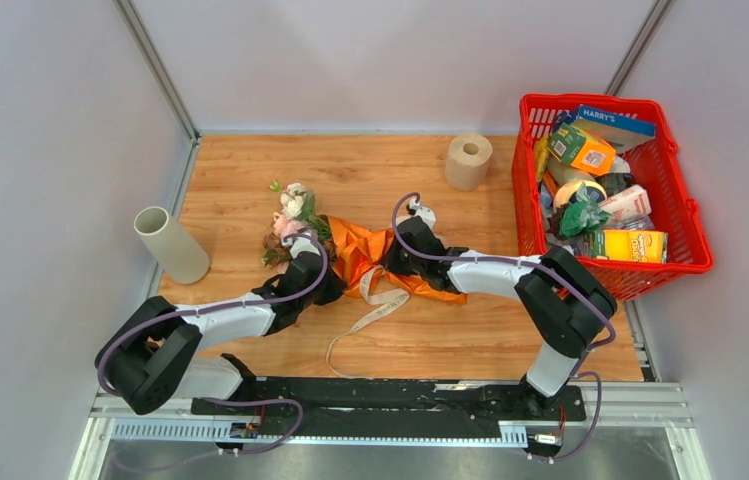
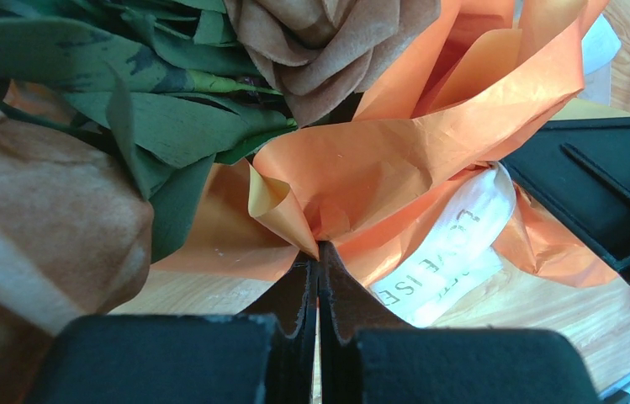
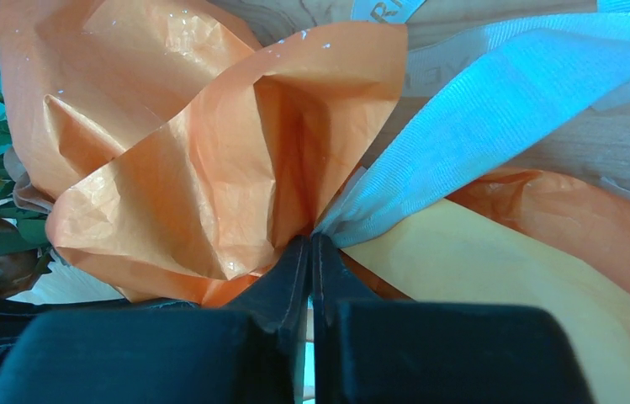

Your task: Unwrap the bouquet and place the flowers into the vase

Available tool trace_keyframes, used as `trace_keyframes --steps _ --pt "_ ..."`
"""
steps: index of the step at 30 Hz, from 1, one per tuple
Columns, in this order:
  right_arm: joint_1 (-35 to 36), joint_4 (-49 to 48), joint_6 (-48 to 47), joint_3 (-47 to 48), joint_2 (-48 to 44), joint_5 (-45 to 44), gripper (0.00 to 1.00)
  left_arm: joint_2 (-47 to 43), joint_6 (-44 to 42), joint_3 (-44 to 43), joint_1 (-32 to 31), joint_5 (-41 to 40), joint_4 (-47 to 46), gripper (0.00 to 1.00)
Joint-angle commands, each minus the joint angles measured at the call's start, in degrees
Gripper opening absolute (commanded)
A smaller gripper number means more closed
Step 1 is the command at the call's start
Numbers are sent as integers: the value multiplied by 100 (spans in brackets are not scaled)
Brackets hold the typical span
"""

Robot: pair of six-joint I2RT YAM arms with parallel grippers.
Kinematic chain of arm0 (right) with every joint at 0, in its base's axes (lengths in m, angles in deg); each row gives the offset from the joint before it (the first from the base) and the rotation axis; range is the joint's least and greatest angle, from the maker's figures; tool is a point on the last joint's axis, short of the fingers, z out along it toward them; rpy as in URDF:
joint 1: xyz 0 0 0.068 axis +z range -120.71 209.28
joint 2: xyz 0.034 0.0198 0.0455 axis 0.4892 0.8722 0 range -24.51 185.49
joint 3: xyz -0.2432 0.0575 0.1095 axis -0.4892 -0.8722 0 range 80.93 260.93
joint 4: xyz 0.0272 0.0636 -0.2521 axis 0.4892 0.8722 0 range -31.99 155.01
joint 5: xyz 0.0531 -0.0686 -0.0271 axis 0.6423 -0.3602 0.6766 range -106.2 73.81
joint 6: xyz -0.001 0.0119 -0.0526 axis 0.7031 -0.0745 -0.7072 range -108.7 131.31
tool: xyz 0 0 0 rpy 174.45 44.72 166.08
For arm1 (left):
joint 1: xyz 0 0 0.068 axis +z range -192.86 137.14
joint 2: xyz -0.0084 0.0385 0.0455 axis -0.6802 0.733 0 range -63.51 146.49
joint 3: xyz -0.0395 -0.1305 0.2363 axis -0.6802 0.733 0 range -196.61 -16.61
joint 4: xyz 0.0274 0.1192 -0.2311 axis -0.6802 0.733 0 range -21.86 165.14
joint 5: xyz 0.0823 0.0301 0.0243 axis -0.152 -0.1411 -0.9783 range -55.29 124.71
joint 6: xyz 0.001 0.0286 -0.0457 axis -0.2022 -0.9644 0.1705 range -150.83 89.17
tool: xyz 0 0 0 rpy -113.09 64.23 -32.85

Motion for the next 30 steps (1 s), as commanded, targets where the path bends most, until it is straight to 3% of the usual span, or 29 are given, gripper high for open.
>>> trace_keyframes --steps 1,7,12,25,30 --pt "91 -47 62 156 84 75 0 56 8 33 -77 54 -4 0" --pt "-67 -38 -255 86 -635 -374 0 -49 26 42 -77 -288 505 0" --pt "-182 -355 -123 -257 -1208 -32 0 38 8 -11 -77 -245 559 0" --pt "-296 -84 -133 -346 -1288 162 0 179 -1 -99 -77 -131 524 0" --pt "-279 -39 52 -442 -1095 276 12 161 26 -64 -77 -61 375 0"
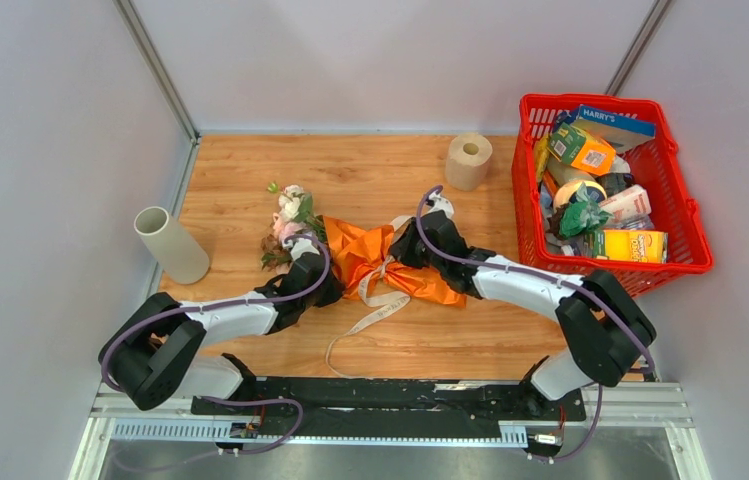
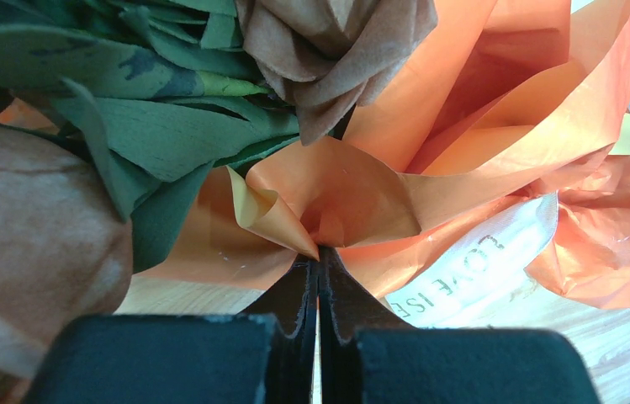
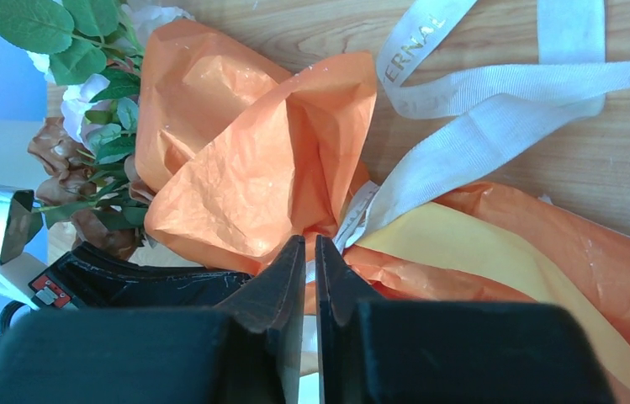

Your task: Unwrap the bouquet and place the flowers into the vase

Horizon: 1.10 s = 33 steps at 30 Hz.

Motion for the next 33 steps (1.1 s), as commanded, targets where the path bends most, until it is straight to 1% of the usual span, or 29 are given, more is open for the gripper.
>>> trace_keyframes --steps 1,9,25,27,29,31,32,33 --pt "3 25 136 -25 143 254 14 39 2 -9 -44 145 145 0" --pt "188 -142 179 -25 495 352 21 188 19 -9 -70 180 31 0" --pt "329 -256 425 195 1075 290 24 303 55 -27 -114 233 -101 0" --pt "337 -405 434 187 1119 325 22 312 63 -27 -123 233 -93 0" --pt "337 -572 417 160 1137 395 17 294 63 -27 -123 233 -84 0" --pt "337 -634 390 169 1163 413 9 285 55 -18 -132 207 -75 0" --pt "337 -678 382 151 1154 405 1 259 63 -9 -132 206 -58 0" --pt "329 -713 355 134 1111 352 0 259 55 -1 -132 189 -49 0"
